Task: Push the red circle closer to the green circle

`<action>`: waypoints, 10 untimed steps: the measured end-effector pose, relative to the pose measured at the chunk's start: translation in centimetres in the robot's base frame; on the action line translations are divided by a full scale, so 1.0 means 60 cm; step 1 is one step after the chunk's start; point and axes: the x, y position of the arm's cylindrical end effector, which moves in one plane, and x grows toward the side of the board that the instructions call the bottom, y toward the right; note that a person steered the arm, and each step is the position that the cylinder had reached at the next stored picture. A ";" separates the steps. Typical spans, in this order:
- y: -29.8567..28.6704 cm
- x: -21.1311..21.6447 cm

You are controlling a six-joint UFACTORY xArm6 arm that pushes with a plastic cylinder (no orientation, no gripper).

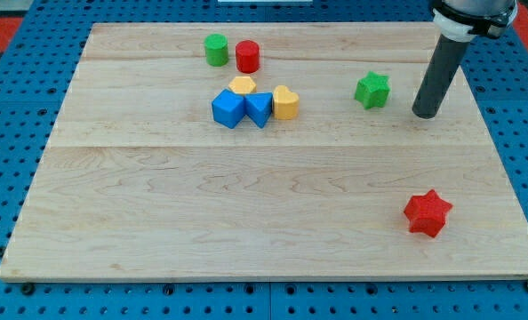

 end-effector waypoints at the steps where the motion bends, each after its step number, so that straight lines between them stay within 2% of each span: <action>1: -0.020 -0.075; 2: -0.035 -0.153; 3: -0.093 -0.212; 4: -0.105 -0.227; 6: -0.100 -0.227; 8: -0.313 -0.179; 9: -0.337 -0.135; 10: -0.354 -0.137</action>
